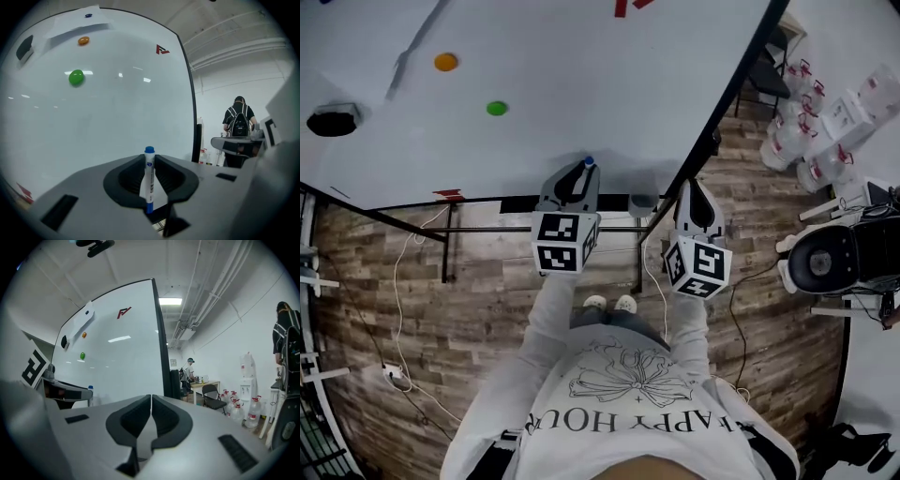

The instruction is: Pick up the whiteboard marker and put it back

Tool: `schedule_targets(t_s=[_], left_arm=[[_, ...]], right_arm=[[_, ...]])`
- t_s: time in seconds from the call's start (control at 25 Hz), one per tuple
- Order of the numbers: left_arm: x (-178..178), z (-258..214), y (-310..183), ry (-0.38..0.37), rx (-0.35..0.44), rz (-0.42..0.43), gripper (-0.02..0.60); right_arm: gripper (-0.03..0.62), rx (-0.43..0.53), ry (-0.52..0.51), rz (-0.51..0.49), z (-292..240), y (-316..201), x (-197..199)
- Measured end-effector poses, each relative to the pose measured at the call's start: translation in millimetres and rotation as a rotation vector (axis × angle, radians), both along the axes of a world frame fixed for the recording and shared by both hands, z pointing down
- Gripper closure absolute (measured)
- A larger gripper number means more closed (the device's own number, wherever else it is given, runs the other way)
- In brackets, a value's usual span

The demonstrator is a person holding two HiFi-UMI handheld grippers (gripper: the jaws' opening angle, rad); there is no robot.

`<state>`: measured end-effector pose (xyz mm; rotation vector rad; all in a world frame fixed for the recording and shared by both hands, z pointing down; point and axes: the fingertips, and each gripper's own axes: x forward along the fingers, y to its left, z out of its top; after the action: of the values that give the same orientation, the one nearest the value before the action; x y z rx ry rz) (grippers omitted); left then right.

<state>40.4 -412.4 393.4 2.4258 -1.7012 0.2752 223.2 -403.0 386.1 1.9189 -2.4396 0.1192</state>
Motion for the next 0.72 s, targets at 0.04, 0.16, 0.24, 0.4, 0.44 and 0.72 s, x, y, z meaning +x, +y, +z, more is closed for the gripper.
schedule_targets(t_s=[0.04, 0.16, 0.24, 0.4, 0.44, 0.72], left_arm=[[-6.5, 0.9, 0.4, -0.002, -0.002, -0.008, 0.517], [-23.3, 4.9, 1.3, -0.015, -0.011, -0.028, 0.517], [-32.8, 9.2, 1.8, -0.035, -0.021, -0.038, 0.518], [-47.3, 23.4, 0.1, -0.121, -0.043, -0.042, 0.517], [-49.4, 27.6, -0.4, -0.154, -0.046, -0.039, 0.517], [-50.3, 76.9, -4.1, -0.454, -0.068, 0.023, 0.517]], right_arm=[[0.586, -0.002, 0.000, -0.009, 0.7, -1.5, -6.4], [0.586, -0.010, 0.003, -0.035, 3.3, -5.2, -23.8], [0.586, -0.016, 0.009, -0.050, 5.6, -6.4, -33.4], [0.586, -0.033, 0.023, -0.065, 12.3, -8.5, -47.5], [0.586, -0.038, 0.026, -0.067, 14.2, -8.5, -49.6], [0.586, -0.084, 0.038, -0.063, 34.3, -7.8, -57.1]])
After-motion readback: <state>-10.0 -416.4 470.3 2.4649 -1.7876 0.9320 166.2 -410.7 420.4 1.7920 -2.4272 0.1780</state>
